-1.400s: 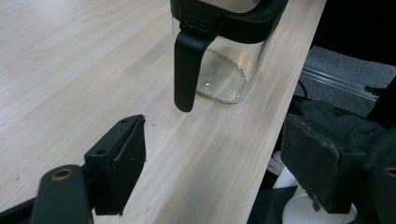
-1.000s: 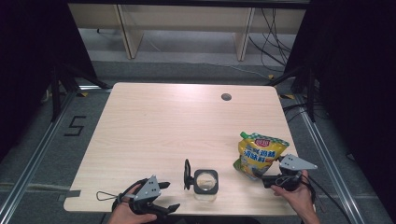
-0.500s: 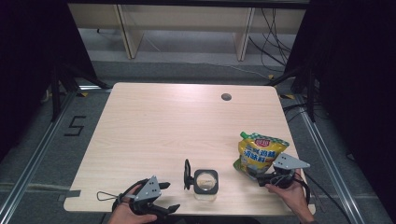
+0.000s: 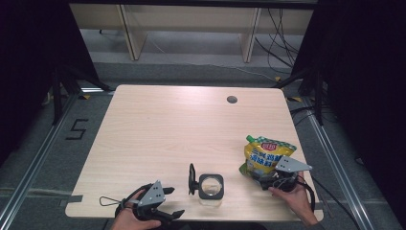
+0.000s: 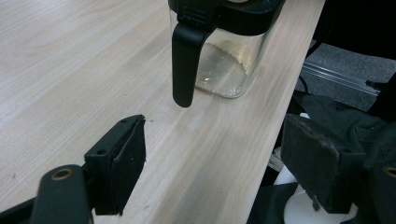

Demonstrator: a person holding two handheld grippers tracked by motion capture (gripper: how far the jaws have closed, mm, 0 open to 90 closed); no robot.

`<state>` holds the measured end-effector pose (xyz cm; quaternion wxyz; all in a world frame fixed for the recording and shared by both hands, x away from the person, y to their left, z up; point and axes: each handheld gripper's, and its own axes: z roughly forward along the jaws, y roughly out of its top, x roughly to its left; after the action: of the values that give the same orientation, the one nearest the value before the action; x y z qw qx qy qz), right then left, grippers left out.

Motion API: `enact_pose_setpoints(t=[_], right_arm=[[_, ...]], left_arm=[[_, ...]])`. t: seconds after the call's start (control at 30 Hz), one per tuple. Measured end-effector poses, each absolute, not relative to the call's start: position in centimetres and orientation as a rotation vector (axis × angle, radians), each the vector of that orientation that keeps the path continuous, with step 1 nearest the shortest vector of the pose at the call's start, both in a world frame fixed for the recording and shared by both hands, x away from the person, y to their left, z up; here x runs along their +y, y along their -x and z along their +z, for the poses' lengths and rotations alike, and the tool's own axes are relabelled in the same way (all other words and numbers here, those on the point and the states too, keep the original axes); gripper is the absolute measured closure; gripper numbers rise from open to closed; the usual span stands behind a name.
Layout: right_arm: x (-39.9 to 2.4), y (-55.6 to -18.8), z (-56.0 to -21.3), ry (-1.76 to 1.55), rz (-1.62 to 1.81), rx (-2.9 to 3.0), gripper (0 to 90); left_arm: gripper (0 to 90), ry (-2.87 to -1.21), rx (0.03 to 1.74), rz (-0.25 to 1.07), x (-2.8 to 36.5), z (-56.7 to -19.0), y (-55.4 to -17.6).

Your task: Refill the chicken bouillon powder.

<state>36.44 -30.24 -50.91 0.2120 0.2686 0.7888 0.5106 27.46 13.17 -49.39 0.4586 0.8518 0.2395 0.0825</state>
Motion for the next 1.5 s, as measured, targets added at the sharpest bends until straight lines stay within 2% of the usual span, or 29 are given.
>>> enact_pose_setpoints(t=[1.5], right_arm=[[-29.77, -36.69, -51.33, -0.797, 1.363, 2.237, 22.3]], left_arm=[[22.1, -2.109, 0.571, 0.203, 12.99, -49.56, -27.53]])
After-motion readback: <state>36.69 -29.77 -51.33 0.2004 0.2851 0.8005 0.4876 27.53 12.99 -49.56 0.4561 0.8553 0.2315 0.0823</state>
